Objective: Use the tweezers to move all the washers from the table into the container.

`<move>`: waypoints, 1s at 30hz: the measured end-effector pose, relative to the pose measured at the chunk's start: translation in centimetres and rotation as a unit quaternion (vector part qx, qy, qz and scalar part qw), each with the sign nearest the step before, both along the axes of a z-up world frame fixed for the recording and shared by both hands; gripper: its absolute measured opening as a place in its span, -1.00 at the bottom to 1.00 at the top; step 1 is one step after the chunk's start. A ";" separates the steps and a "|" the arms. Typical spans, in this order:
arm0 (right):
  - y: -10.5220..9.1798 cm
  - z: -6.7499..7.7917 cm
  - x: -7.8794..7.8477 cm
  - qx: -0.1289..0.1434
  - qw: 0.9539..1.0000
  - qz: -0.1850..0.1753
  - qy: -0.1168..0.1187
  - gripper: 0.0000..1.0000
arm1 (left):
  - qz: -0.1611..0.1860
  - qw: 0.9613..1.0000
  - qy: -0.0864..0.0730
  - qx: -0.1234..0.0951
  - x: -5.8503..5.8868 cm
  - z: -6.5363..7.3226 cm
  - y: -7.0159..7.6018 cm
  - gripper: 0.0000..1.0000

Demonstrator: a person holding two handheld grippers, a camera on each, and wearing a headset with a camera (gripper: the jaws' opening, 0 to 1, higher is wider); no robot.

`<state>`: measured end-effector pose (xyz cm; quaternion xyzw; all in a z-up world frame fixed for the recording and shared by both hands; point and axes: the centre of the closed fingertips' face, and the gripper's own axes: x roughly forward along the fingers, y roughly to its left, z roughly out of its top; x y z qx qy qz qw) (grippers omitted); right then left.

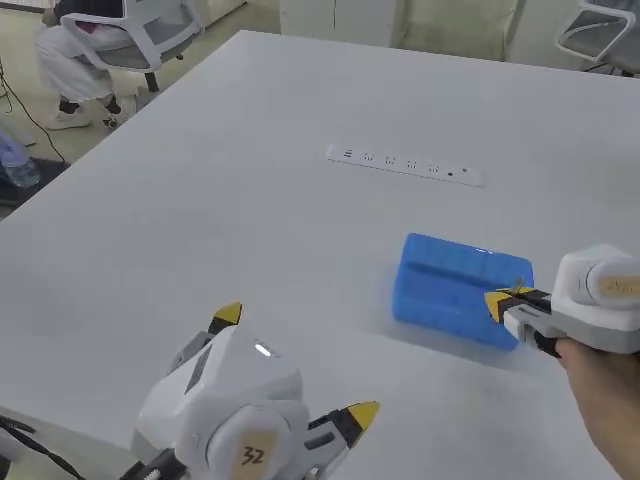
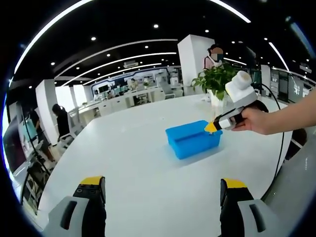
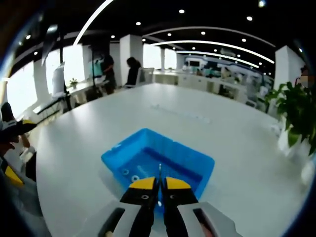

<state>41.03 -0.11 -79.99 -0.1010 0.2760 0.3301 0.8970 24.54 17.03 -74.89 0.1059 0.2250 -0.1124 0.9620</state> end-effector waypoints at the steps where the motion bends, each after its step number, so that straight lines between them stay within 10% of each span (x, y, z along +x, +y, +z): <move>1: 0.0 0.0 0.0 0.001 1.000 0.001 0.001 -0.96 | 0.001 1.000 0.003 0.005 0.0 -0.1 0.1 0.98; 5: 0.0 -0.1 -0.1 -0.001 1.000 0.003 0.000 -0.96 | -0.014 0.999 -0.002 0.046 -0.1 -0.2 0.2 0.98; 11: 0.1 0.0 -0.1 -0.008 1.000 0.009 -0.001 -0.95 | -0.016 0.999 -0.011 0.045 -0.1 0.1 0.0 0.98; 20: -0.2 3.3 -0.2 0.013 0.999 0.007 -0.028 -0.94 | -0.024 0.999 -0.020 -0.017 0.2 1.5 -0.6 0.86; 30: 1.0 9.7 -4.8 0.037 0.993 0.083 -0.071 -0.95 | -0.082 0.994 -0.046 -0.065 2.1 6.5 -2.6 0.32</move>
